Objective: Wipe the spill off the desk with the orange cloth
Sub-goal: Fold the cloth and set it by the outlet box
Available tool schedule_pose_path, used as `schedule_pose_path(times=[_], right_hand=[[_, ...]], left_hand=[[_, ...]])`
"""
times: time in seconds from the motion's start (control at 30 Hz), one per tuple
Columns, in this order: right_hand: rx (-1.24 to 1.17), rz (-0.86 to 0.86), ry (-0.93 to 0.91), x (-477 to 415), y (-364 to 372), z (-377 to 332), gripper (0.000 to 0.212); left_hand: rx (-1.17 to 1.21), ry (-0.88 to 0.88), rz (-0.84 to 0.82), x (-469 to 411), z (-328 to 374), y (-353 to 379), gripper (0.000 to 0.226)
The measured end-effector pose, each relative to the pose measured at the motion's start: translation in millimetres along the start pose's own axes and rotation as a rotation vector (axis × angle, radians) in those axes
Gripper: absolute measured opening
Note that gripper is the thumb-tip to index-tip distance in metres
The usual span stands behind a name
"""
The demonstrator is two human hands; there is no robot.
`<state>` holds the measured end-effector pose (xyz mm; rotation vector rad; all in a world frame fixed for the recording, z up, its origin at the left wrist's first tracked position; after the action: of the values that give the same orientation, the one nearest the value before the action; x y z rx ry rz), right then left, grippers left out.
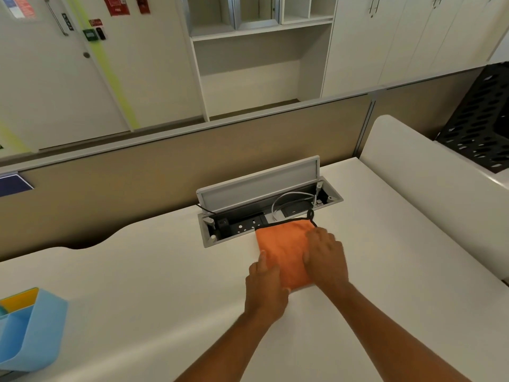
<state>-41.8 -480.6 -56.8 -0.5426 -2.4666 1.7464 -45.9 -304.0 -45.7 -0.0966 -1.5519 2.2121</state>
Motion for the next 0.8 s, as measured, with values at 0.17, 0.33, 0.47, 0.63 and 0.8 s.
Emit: schedule_pose_path(times=[0.17,0.33,0.47,0.63,0.8], right_hand=[[0.049,-0.368,-0.209,21.5,33.7,-0.7,0.090],[0.049,-0.335,-0.174,23.2,50.1,21.3,0.089],[0.040,-0.339,-0.167,23.2,47.2,17.7,0.092],[0.034,-0.400,-0.127,22.4,40.6,11.0,0.097],[0.018,-0.419,-0.051,26.3,23.4,-21.5,0.122]], left_hand=[[-0.270,0.234,-0.207,0.3,-6.2,20.8,0.095],[-0.299,0.261,-0.248,0.7,-15.4,29.0,0.117],[-0.299,0.255,-0.274,0.2,-14.3,28.0,0.127],[-0.261,0.277,-0.338,1.9,-18.8,15.5,0.128],[-0.205,0.262,-0.365,16.3,-33.2,-8.3,0.131]])
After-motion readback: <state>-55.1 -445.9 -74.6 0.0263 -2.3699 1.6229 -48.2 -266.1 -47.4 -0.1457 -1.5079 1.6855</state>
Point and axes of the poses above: each hand's wrist, its own x-axis away from the middle knuckle, its own y-axis out of the palm, z = x × y, the point moved 2 cm from there along -x, towards the middle knuckle, and after that the axes turned 7 degrees about -x, right-handed, at the moved point
